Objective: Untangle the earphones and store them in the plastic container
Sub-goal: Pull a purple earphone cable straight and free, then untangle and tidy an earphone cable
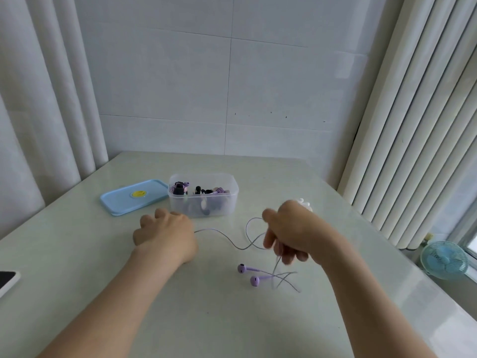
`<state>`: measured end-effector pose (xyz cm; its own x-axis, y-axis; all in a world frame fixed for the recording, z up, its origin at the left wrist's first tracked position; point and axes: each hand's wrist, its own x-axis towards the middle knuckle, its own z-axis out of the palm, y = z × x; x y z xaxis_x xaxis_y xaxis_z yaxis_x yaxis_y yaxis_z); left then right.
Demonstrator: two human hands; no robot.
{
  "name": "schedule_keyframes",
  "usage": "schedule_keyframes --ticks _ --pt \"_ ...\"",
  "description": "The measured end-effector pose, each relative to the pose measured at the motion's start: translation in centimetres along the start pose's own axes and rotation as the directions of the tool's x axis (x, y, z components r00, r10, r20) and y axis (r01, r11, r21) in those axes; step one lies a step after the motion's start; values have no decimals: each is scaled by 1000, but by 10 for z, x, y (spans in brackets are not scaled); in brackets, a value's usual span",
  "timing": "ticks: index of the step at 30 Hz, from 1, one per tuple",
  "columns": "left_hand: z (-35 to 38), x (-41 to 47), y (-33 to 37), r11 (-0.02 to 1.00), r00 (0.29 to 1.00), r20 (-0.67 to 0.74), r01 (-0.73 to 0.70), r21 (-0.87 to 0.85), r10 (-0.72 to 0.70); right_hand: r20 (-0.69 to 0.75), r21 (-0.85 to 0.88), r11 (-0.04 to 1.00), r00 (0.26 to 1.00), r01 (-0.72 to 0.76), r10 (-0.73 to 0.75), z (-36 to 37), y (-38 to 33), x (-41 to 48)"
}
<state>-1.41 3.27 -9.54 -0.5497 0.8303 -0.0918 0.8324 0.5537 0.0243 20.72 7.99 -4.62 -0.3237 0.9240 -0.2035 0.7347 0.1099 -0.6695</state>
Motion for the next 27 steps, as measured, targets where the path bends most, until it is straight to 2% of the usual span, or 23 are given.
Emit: schedule_keyframes --ticks 2,6,11,14,15,17,19,21,23,27 --pt "4 0 3 1000 999 -50 -22 13 23 -71 -205 977 996 -58 44 11 6 2" --pt "7 -2 9 994 992 -84 -84 68 90 -371 -505 842 928 -190 -13 11 16 10" --pt "6 -8 16 981 971 -140 -192 38 196 -390 -538 800 920 -266 44 -1 21 9" --pt "9 -4 20 943 921 -276 -314 -106 276 -450 -486 825 892 -288 47 -8 19 7" --pt "11 0 21 895 893 -344 -382 -232 292 -483 -443 849 874 -287 43 -10 18 6" --pt "14 3 27 721 858 -439 -479 -500 265 -548 -380 883 836 -274 24 -11 15 5" --pt "14 -1 35 545 869 -451 -483 -686 203 -617 -356 911 785 -210 -60 -8 11 9" --pt "16 -6 43 401 891 -417 -454 -796 181 -676 -371 920 716 -128 -173 -4 14 18" --pt "16 -8 48 312 916 -365 -401 -861 169 -693 -397 914 679 -80 -241 1 22 32" --pt "14 -9 56 92 944 -288 -305 -948 160 -611 -482 876 729 -35 -308 7 41 58"
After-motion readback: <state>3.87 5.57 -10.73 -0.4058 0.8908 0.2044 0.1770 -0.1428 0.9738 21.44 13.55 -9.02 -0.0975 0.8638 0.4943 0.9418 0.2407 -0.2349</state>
